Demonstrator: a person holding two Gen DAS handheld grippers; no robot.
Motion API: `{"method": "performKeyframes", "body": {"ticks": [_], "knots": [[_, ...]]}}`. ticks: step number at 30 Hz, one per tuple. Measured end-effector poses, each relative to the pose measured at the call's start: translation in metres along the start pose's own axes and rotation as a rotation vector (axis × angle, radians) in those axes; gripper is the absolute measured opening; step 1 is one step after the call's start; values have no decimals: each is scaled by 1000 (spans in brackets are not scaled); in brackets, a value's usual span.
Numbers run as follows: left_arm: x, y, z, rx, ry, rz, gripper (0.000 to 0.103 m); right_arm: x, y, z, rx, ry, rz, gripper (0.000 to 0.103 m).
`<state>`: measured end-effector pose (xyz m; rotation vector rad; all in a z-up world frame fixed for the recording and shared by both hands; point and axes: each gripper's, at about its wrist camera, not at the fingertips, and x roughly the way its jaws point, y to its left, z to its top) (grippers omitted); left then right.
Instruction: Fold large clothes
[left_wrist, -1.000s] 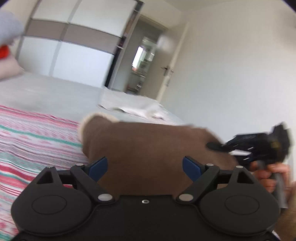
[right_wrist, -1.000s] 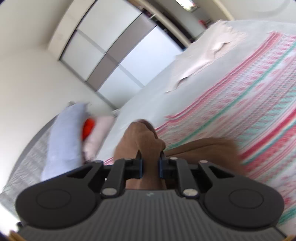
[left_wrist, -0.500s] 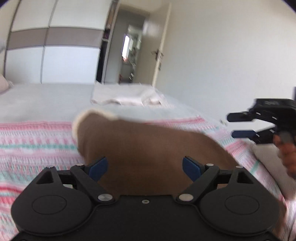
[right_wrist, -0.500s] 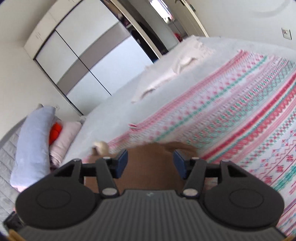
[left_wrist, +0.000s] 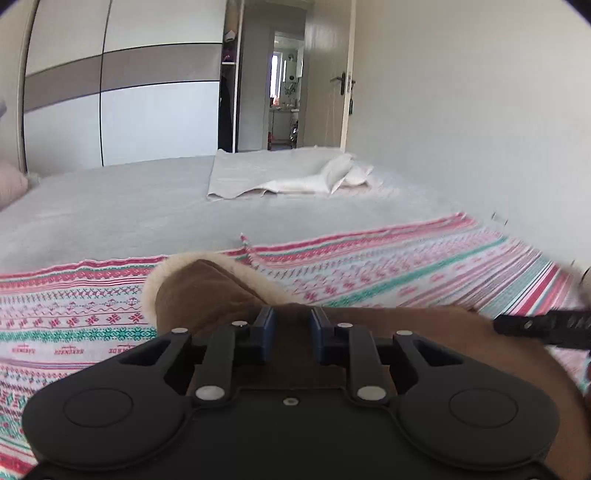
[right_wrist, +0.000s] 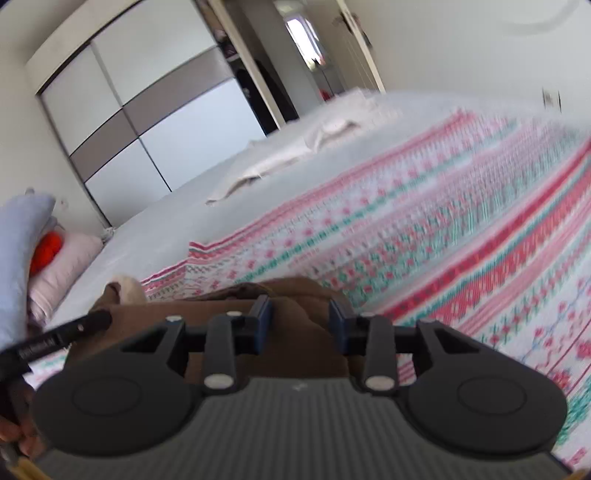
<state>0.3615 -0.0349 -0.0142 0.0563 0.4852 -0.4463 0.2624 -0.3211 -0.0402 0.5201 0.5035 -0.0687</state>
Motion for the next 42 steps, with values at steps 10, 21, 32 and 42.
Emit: {"method": "performKeyframes", "body": {"ticks": [10, 21, 32, 42], "knots": [[-79, -12, 3, -8, -49, -24, 26, -45, 14, 16, -41, 64, 63, 39], [-205, -61, -85, -6, -27, -200, 26, -152, 58, -51, -328, 139, 118, 42], [-246, -81, -128, 10, -54, -154, 25, -184, 26, -90, -411, 166, 3, 42], [-264, -98, -142, 84, -27, -140, 26, -208, 20, -99, -448, 158, -21, 42]]}}
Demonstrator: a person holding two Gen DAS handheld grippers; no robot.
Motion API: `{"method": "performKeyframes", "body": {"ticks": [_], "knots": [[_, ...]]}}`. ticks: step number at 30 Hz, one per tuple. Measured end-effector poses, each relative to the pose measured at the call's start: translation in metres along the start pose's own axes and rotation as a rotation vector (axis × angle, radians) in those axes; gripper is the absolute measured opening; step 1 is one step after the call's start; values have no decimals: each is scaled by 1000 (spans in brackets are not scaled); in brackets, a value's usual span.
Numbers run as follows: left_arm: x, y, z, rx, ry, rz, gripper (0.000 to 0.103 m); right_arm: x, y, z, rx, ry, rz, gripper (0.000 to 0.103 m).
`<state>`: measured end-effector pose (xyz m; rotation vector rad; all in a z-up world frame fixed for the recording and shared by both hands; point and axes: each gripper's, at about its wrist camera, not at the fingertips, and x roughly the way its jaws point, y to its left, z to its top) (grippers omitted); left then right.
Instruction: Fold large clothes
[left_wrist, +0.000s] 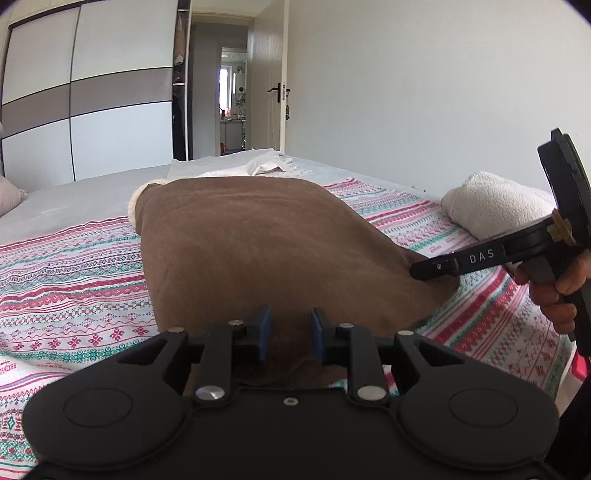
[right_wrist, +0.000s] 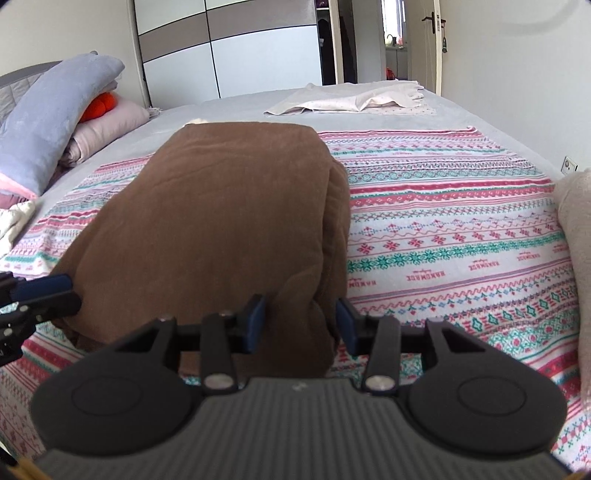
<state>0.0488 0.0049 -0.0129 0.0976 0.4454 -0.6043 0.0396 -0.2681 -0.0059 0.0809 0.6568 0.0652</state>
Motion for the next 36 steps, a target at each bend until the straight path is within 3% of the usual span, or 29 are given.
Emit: {"method": "performKeyframes", "body": {"ticks": [5, 6, 8, 10, 14, 17, 22, 27, 29, 31, 33, 36], "knots": [[-3, 1, -9, -35, 79, -25, 27, -12, -13, -8, 12, -2, 18, 43], [-5, 2, -11, -38, 81, -27, 27, -17, -19, -7, 29, -8, 18, 55], [-10, 5, -15, -23, 69, -16, 38, -27, -34, -7, 77, -29, -25, 67], [-14, 3, -19, -1, 58, -31, 47, -34, -51, -8, 132, -39, -26, 67], [-15, -9, -27, 82, 66, 22, 62, -31, -82, -12, 345, 11, 216, 67], [-18, -9, -27, 76, 53, -15, 62, -20, -81, -16, 410, 64, 314, 67], [-31, -3, -17, 26, -29, -63, 62, -9, -66, -15, 405, 93, 304, 67], [-36, 6, -6, -49, -132, -64, 62, -22, -46, -6, 349, -16, 294, 67], [-27, 10, -3, -75, -116, -39, 62, -17, -40, -3, 324, -11, 266, 67], [-14, 12, -3, -88, -44, -7, 62, -6, -37, -3, 321, 33, 228, 66], [-15, 5, 1, -74, -21, 20, 62, 4, -38, -5, 320, 85, 172, 66], [-19, 0, 8, -117, 11, 42, 62, 0, -41, -8, 329, 80, 168, 66]]}}
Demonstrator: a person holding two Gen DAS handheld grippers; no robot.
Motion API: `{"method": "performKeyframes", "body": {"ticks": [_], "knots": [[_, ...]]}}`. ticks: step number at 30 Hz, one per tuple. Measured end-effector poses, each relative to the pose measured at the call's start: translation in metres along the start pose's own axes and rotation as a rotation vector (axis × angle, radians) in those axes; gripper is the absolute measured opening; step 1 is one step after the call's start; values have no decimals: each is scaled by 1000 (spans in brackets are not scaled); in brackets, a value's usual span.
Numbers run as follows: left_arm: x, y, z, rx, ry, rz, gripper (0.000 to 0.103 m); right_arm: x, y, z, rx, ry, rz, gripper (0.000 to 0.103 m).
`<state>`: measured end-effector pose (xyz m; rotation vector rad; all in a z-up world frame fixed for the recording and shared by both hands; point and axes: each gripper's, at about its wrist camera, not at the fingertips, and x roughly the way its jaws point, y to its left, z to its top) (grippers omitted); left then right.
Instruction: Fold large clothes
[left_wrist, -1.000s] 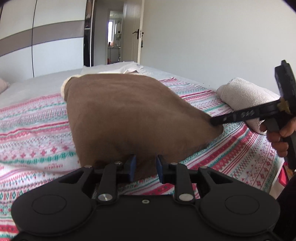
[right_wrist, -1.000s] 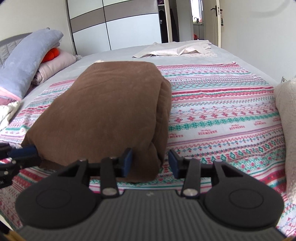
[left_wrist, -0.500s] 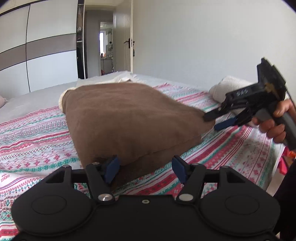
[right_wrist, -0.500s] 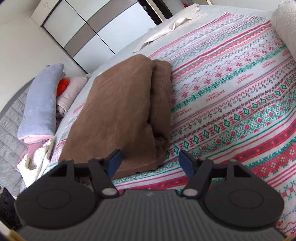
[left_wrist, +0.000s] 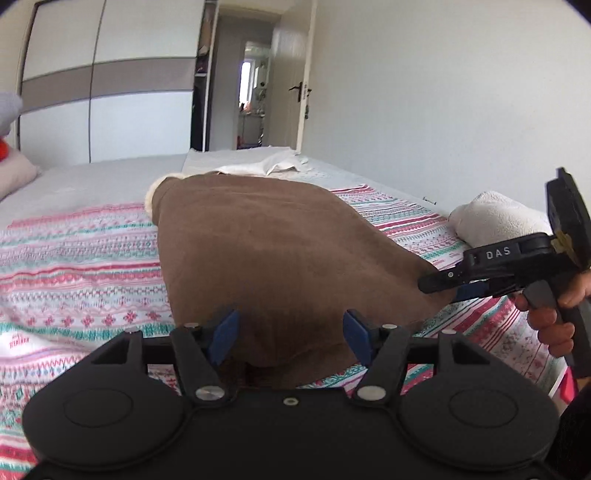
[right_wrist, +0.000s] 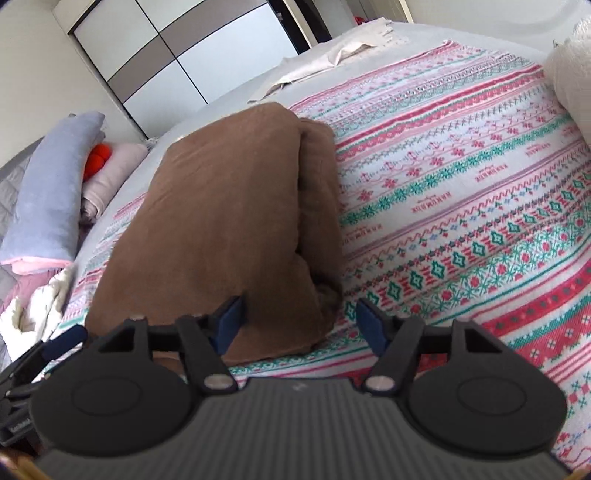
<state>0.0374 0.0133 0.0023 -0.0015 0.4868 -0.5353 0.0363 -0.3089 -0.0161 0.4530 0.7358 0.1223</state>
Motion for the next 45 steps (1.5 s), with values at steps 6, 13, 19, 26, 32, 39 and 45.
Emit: {"method": "performKeyframes", "body": {"ticks": [6, 13, 19, 26, 32, 39, 45], "knots": [[-7, -10, 9, -81, 39, 138, 94, -30, 24, -5, -94, -105, -39, 80], [-3, -21, 4, -124, 116, 281, 103, -43, 53, -17, -200, -186, -167, 97], [3, -27, 0, -127, 216, 315, 103, -46, 73, -32, -278, -210, -291, 103], [3, -32, -3, -176, 271, 372, 103, -34, 89, -42, -343, -147, -339, 103], [10, -29, -10, -179, 299, 443, 103, -23, 88, -44, -319, -91, -337, 103], [13, -26, -16, -158, 323, 483, 103, -12, 92, -52, -355, -48, -348, 103], [10, -32, -19, -137, 323, 485, 103, -16, 90, -53, -352, -38, -341, 103]]}}
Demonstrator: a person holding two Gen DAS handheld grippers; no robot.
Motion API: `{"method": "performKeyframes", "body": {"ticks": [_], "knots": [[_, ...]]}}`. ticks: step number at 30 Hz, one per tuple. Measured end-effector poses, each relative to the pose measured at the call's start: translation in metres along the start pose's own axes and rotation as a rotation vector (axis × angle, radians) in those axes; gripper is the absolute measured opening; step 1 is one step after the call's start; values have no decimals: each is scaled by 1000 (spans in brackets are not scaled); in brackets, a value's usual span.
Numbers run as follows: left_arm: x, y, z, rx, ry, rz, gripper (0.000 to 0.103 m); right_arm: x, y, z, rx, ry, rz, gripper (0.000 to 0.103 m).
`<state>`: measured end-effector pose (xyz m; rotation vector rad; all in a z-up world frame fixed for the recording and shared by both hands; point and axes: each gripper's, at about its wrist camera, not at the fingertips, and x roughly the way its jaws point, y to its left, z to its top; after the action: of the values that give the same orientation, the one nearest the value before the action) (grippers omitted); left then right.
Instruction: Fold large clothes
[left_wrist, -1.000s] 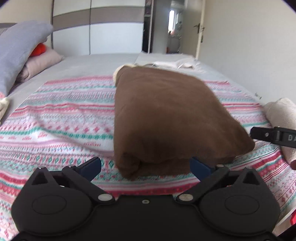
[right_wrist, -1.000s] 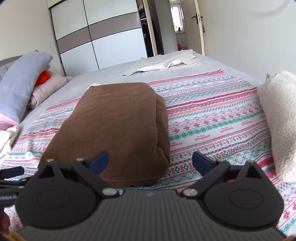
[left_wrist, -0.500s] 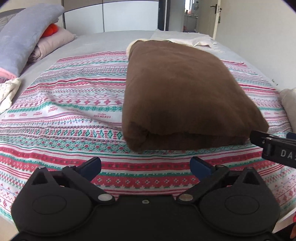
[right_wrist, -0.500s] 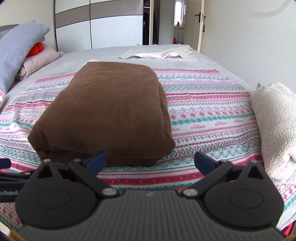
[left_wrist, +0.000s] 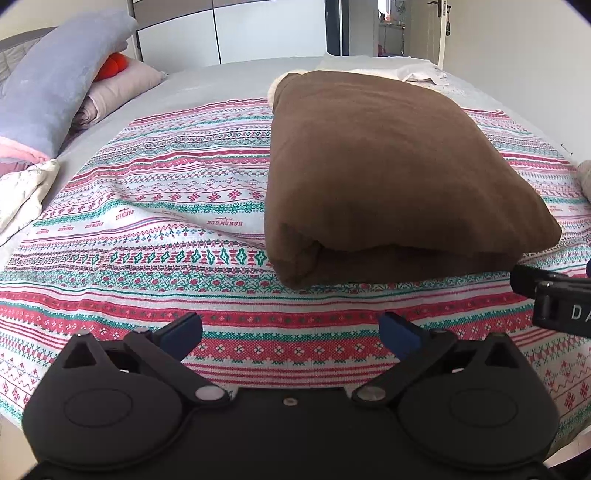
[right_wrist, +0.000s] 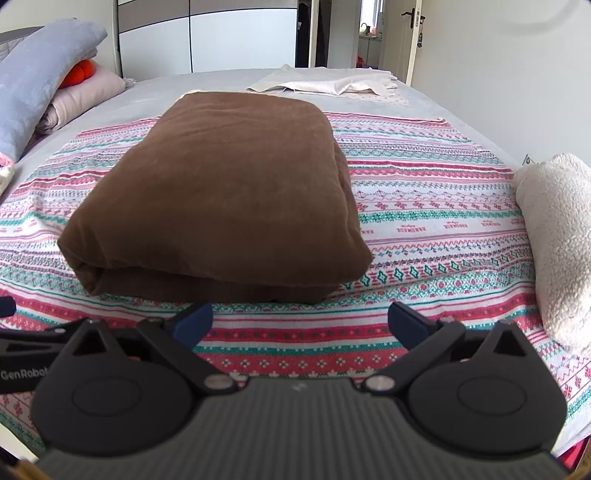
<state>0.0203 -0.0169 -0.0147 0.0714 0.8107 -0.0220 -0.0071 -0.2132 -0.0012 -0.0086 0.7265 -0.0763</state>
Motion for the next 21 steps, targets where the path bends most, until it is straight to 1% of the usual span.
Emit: {"method": "performKeyframes", "body": {"ticks": [21], "knots": [[-2, 1, -3, 1, 5, -9, 103, 2, 1, -2, -11, 11, 2, 103]]}}
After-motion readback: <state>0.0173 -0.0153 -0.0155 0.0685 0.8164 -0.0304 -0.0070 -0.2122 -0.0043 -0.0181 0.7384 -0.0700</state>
